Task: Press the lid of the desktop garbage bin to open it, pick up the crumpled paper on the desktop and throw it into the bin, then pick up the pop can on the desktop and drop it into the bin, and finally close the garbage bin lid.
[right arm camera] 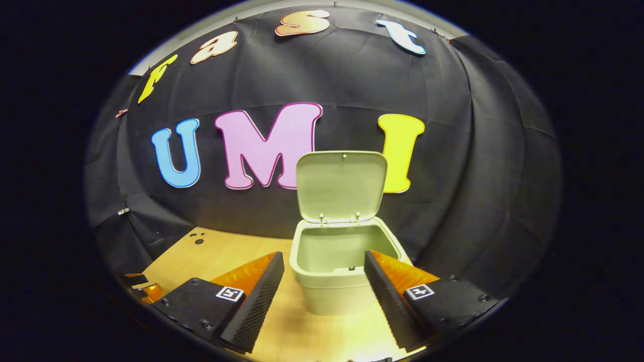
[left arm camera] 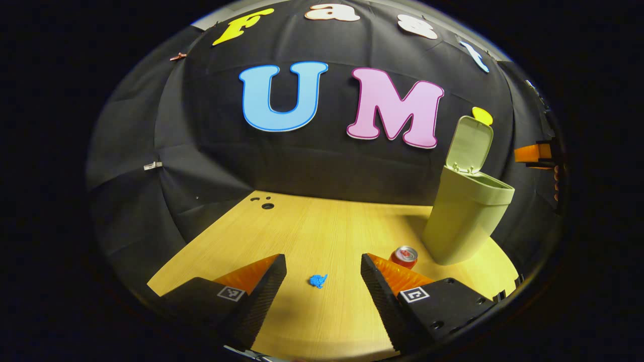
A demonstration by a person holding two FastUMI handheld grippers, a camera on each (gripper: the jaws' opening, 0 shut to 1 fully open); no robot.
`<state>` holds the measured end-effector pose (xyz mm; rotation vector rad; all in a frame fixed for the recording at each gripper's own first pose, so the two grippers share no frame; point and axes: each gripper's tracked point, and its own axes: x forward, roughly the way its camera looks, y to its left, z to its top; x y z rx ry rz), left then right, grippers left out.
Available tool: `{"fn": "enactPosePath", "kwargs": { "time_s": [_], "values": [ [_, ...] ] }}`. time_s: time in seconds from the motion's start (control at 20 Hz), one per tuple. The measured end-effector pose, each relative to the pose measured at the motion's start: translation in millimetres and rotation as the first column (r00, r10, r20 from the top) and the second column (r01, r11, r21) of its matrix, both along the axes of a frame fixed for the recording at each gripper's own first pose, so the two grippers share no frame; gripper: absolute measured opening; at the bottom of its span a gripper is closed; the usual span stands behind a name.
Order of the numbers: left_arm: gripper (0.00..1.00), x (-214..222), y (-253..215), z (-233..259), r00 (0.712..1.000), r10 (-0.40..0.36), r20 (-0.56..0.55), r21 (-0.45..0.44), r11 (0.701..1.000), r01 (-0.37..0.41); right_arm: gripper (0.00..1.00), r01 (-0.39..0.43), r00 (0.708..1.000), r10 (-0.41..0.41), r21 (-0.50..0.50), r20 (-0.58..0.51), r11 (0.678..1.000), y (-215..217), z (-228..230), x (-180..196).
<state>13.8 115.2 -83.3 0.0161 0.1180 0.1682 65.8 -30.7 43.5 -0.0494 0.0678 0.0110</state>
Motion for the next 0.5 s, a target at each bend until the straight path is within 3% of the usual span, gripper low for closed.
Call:
{"fn": "enactPosePath", "kwargs": {
  "time_s": [0.5],
  "values": [
    [0.96, 49.4, 18.3, -89.0, 0.982, -0.082, -0.173, -0.019, 0.997, 0.080, 0.98, 0.052, 0.999, -0.052, 0.001, -0.014, 0.999, 12.1, -28.8, -34.6]
  ]
}}
